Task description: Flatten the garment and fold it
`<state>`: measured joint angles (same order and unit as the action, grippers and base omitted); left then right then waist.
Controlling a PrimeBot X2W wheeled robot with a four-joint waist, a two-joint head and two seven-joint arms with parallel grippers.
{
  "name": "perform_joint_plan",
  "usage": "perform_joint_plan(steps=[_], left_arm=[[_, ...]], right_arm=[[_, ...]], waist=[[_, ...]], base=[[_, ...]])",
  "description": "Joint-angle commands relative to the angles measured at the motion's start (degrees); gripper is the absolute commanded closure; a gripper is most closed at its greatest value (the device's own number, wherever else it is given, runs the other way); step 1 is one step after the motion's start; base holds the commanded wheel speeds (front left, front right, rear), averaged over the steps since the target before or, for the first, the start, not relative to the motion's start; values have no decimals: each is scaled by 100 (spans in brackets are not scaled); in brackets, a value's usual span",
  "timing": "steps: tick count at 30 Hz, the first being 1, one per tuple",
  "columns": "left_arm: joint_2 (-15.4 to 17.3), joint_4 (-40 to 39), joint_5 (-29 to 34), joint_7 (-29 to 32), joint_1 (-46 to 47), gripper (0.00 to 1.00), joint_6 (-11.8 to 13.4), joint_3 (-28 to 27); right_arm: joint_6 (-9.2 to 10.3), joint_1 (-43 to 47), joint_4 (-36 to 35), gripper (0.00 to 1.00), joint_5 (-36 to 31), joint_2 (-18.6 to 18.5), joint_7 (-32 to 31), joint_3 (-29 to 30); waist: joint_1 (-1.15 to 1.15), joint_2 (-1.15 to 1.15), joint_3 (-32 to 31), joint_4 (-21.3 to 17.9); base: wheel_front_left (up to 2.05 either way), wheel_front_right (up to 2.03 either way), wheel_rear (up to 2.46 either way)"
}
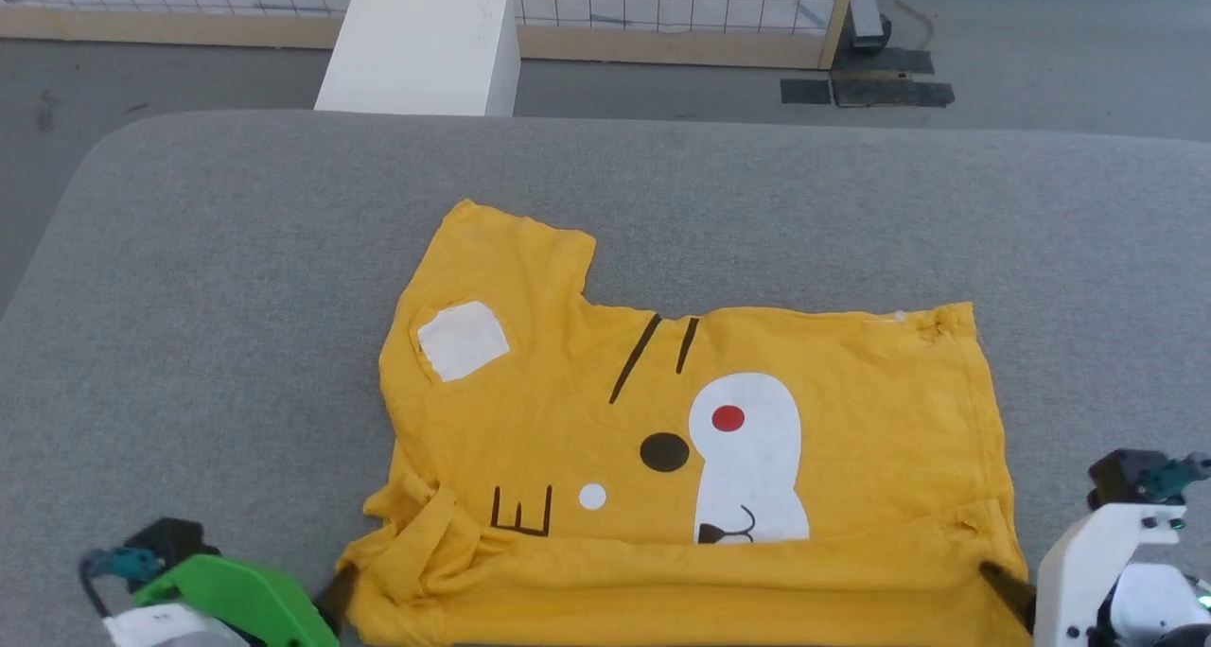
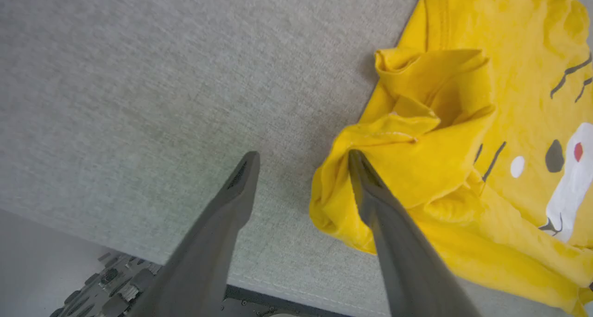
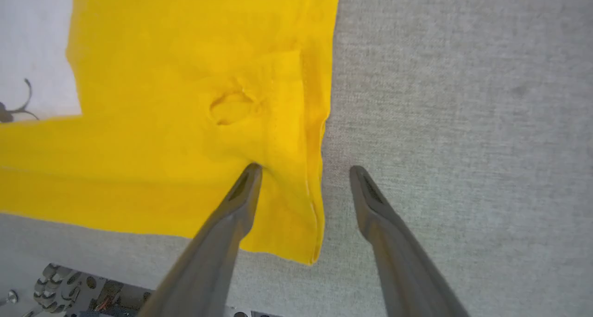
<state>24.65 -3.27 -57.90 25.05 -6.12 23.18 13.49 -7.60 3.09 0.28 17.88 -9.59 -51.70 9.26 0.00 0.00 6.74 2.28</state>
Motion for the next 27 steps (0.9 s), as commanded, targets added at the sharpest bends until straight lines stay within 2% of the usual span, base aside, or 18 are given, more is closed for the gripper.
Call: perform_joint_plan(steps=[1, 6, 8, 11, 16, 20, 23, 27], left_arm=[[165, -188, 50, -52, 8, 0, 57, -113], [505, -911, 309, -315, 116, 0, 148, -442], [629, -1132, 584, -681, 335, 0, -47, -503], [620, -1131, 909, -1247, 703, 0, -413, -446], [404, -504, 1239, -1969, 1405, 0, -1073, -116], [149, 180, 1508, -2448, 2133, 0, -1463, 162], [-63, 739, 1586, -2514, 2774, 0, -1715, 389], [-291, 1638, 1616, -2281, 3782, 0, -1977, 633]], right_arm=[[11, -118, -112, 0, 71, 12, 76, 80], [11, -344, -542, 0, 226, 44, 250, 390], [11, -482, -686, 0, 226, 50, 390, 478], [11, -718, -773, 0, 203, 31, 660, 522], [11, -1101, -662, 0, 160, -61, 1028, 477], [11, -1402, -556, 0, 119, -127, 1171, 446], [11, -1600, -547, 0, 88, -180, 1181, 418], [11, -1892, -621, 0, 74, -249, 1126, 388]], waist=[[0, 0, -75, -43], [0, 0, -176, -82], [0, 0, -186, -87], [0, 0, -169, -84], [0, 0, -29, -52], [0, 0, 202, 8], [0, 0, 453, 78], [0, 0, 874, 130]], base=[[0, 0, 0], [0, 0, 0], [0, 0, 0], [0, 0, 0], [0, 0, 0], [0, 0, 0], [0, 0, 0], [0, 0, 0]])
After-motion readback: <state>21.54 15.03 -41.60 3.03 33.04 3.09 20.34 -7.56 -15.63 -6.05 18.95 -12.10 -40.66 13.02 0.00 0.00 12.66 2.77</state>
